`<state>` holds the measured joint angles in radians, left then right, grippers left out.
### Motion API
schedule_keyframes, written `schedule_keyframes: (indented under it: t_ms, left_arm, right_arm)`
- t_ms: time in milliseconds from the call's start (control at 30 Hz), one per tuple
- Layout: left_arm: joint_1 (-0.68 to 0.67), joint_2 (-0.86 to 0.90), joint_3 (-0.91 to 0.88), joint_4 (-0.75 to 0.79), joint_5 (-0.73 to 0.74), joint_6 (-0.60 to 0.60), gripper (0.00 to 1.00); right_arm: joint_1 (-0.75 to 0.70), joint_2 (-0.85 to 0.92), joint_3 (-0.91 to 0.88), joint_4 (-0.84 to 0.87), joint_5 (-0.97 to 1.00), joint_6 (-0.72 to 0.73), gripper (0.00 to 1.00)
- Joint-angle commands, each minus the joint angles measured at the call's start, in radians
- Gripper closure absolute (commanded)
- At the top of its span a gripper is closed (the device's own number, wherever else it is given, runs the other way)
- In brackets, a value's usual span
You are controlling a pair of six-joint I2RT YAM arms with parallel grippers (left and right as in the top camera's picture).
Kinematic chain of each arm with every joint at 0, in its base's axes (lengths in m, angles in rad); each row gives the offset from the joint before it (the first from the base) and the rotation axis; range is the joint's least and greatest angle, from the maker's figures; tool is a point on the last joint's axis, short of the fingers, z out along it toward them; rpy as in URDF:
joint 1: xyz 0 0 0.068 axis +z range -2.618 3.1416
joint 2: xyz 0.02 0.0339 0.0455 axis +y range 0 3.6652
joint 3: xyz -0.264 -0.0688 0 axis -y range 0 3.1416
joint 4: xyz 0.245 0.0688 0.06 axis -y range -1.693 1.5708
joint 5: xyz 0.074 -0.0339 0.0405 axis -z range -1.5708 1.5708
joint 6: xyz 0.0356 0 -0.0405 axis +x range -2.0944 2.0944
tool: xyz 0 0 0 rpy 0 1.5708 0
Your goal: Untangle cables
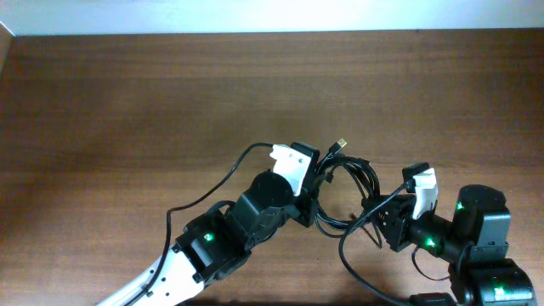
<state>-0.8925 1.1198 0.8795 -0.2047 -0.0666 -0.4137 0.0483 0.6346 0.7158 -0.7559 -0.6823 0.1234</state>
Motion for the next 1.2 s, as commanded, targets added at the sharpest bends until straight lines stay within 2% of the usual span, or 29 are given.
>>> schedule_keyframes:
  t_ms: [0,33,100,233,400,467,500,533,733,1033,1167]
  left_arm:
    - [-0.004,-0.020,0.024,0.010,0.022,-0.019,1.00]
    - [-0.004,-0.020,0.024,0.007,0.018,-0.019,1.00]
    - [-0.004,-0.020,0.024,0.002,0.002,-0.020,1.00]
    - [-0.003,-0.020,0.024,-0.022,-0.030,-0.020,1.00]
    - [-0.003,-0.020,0.024,-0.056,-0.072,-0.039,1.00]
    - [-0.003,-0.020,0.024,-0.049,-0.072,-0.046,1.00]
    - [-0.003,-0.020,0.024,-0.048,-0.072,-0.045,1.00]
    - [-0.003,-0.020,0.024,-0.047,-0.071,-0.046,1.00]
    - [-0.003,-0.020,0.024,-0.042,-0.061,-0.046,1.00]
    - [-0.003,-0.020,0.024,-0.027,-0.038,-0.046,1.00]
    - [-0.003,-0.020,0.024,-0.027,-0.038,-0.045,1.00]
  right_arm:
    - [-0.003,-0.005,-0.003,0.003,-0.016,-0.011,0.71]
    - [-0.003,-0.005,-0.003,0.003,-0.016,-0.011,0.65]
    - [-0.003,-0.005,-0.003,0.003,-0.016,-0.011,0.48]
    - [-0.003,-0.005,-0.003,0.003,-0.016,-0.011,0.41]
    - [-0.003,-0.005,-0.003,0.004,-0.013,-0.011,0.40]
    - [-0.003,-0.005,-0.003,0.004,-0.013,-0.011,0.48]
    - [-0.003,-0.005,-0.003,0.003,-0.013,-0.011,0.61]
    - [-0.003,-0.005,-0.003,0.003,-0.013,-0.011,0.67]
    - [-0.003,-0.005,-0.003,0.003,-0.013,-0.011,0.75]
    - [-0.003,-0.005,-0.003,0.003,-0.013,-0.011,0.76]
    - [-0.003,-0.005,-0.003,0.003,-0.013,-0.011,0.88]
